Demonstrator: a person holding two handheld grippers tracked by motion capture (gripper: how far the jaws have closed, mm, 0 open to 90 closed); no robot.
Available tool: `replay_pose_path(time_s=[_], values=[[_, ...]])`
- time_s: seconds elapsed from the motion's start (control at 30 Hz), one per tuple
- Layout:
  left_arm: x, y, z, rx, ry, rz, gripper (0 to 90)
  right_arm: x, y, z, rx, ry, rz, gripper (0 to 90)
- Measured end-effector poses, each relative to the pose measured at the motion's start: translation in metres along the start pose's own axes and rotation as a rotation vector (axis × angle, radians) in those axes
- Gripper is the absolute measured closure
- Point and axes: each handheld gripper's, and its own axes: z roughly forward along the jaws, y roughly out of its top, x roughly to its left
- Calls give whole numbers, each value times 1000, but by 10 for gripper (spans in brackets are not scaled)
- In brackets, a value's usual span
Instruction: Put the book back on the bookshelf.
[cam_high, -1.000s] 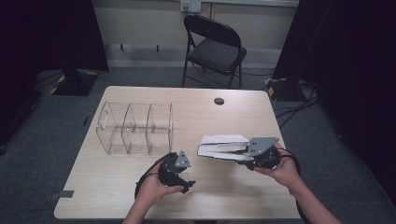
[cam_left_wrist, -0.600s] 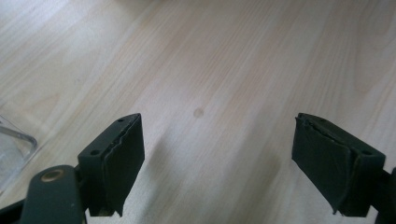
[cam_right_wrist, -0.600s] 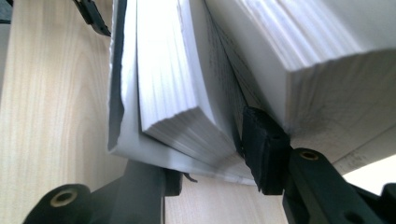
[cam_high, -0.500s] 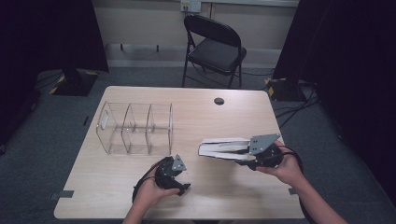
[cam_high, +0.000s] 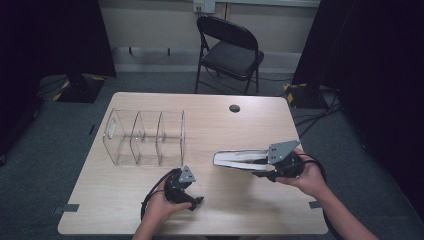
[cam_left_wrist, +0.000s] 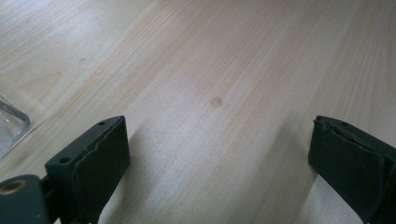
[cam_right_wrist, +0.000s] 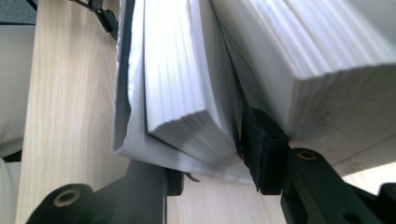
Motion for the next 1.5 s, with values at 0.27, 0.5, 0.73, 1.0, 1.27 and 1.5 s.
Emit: replay_pose_path(time_s=[0.27,0.5,0.73,1.0,1.27,1.5], values=[[1,-6,1,-41,-17,13,0,-1,6,-4,19,17,-16,659],[1,-6,1,-41,-19,15,0,-3,11,-6,34,1,-25,687],[1,-6,2,-46,-22,15,0,-5,18,-7,74,-25,-44,719],[2,-6,2,-45,-22,17,0,-7,23,-8,105,-28,-61,732],[2,-5,2,-45,-27,19,0,-8,23,-12,96,24,-65,735],[2,-5,2,-44,-27,21,0,-8,22,-16,80,59,-56,742]])
